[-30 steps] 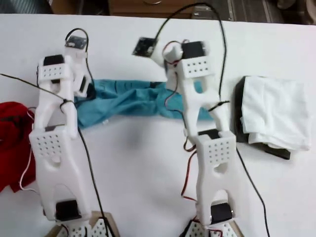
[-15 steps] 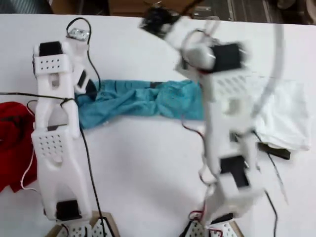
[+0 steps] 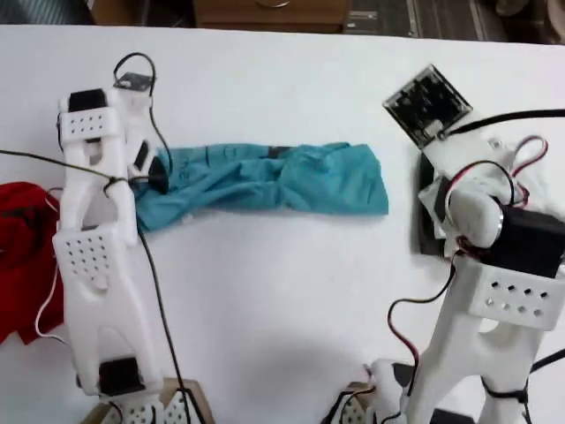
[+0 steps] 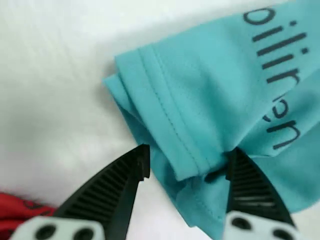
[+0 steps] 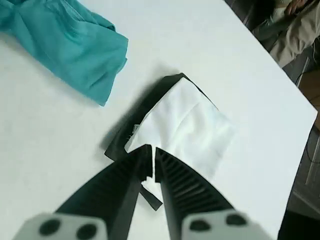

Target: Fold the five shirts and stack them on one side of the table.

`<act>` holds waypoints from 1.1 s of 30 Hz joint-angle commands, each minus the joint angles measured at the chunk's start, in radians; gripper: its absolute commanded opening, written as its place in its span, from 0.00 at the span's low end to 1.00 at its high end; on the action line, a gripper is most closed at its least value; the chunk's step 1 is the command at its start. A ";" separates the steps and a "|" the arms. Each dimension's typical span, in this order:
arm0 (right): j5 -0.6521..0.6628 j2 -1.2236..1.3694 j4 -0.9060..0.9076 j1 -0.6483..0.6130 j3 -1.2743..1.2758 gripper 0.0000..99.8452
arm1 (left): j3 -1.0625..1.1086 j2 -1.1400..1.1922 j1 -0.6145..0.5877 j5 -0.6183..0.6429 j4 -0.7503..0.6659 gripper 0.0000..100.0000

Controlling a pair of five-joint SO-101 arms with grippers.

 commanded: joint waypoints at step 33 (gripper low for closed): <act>-0.034 -0.410 -0.228 0.053 0.565 0.02 | -0.180 0.009 -0.081 -0.124 0.034 0.27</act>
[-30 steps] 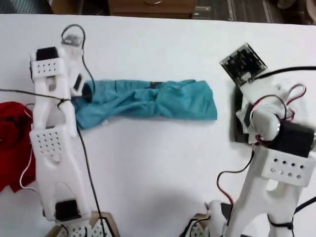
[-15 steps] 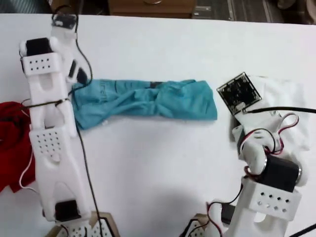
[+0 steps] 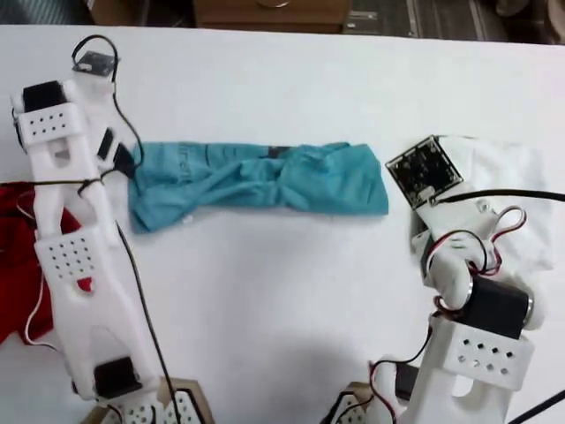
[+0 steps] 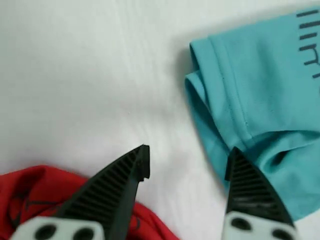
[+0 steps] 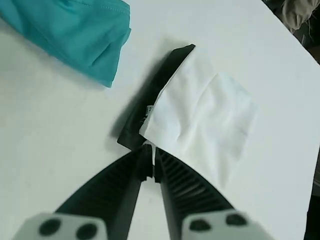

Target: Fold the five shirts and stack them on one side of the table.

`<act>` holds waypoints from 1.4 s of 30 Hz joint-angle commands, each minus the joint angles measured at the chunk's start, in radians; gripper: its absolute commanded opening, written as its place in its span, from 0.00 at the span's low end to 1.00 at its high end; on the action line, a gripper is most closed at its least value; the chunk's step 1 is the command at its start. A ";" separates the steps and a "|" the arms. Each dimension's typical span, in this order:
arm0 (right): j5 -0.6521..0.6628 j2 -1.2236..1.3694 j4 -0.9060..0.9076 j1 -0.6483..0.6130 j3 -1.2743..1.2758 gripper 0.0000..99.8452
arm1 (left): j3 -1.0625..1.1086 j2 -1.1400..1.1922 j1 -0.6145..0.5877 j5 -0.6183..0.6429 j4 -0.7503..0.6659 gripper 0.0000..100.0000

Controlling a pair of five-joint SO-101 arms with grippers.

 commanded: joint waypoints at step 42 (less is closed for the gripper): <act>0.002 -0.027 0.140 0.008 -0.219 0.02 | 0.033 0.224 0.097 0.049 0.066 0.01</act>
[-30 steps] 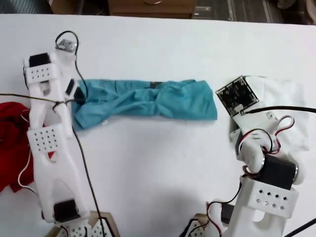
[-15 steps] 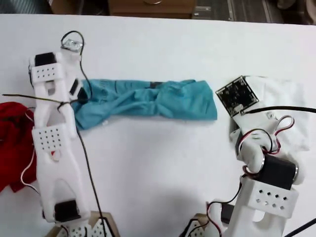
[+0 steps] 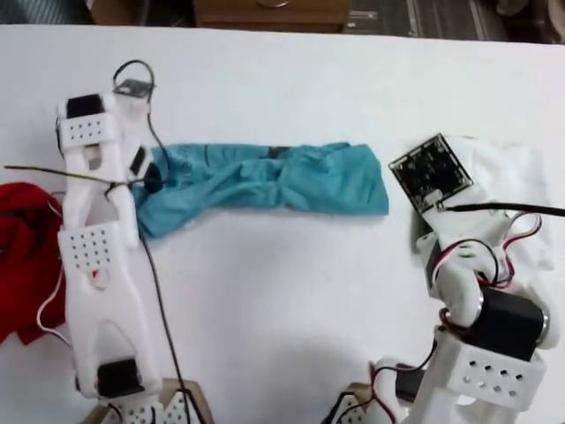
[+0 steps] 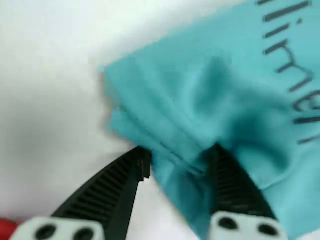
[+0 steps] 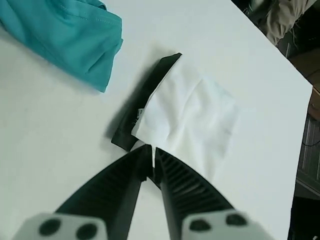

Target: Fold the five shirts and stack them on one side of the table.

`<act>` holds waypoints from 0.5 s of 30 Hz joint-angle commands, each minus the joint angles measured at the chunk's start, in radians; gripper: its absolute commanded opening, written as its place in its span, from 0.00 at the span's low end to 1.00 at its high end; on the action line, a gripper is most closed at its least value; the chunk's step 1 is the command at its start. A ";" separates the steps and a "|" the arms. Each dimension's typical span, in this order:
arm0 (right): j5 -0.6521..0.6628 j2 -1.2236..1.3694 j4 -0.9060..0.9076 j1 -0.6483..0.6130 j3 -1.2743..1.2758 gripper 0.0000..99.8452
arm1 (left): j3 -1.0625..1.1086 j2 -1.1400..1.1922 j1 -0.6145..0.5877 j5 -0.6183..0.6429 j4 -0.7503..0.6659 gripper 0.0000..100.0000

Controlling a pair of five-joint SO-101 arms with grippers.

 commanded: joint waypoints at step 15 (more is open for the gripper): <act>0.002 -0.024 0.073 0.010 -0.109 0.02 | 0.041 -0.258 -0.203 -0.110 0.031 0.02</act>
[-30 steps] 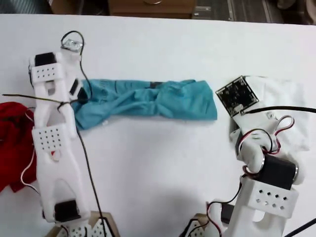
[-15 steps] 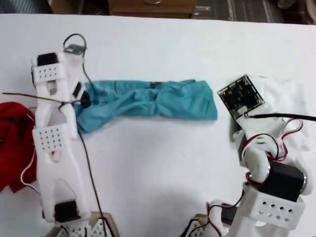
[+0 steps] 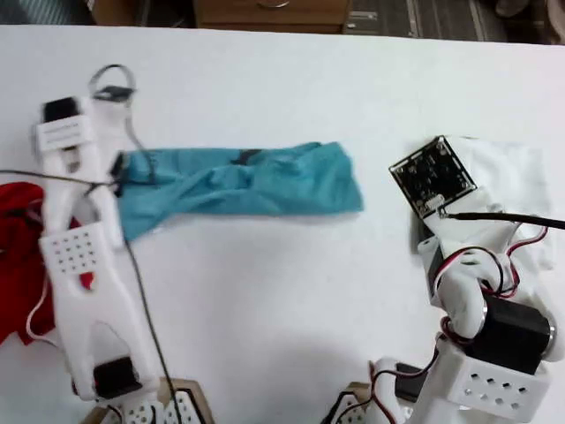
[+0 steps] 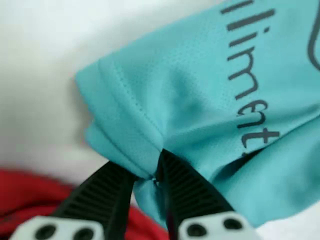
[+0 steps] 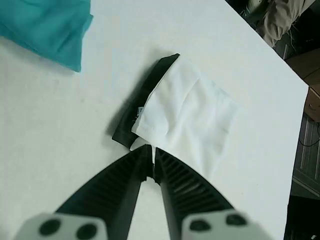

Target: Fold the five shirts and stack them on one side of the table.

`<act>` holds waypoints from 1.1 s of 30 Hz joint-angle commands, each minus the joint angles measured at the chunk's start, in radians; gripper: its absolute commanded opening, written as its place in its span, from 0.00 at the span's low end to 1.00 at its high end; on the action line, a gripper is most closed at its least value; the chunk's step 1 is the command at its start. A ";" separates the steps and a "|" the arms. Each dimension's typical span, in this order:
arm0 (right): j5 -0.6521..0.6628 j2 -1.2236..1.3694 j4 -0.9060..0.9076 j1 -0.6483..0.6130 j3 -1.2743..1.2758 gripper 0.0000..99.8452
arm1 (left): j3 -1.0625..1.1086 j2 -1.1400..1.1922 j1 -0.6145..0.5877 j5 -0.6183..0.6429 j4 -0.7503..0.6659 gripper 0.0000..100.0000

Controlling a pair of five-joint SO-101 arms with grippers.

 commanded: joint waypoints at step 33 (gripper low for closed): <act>0.003 -0.024 -0.013 0.618 -0.015 0.02 | 0.087 -0.219 0.879 0.000 -0.322 0.02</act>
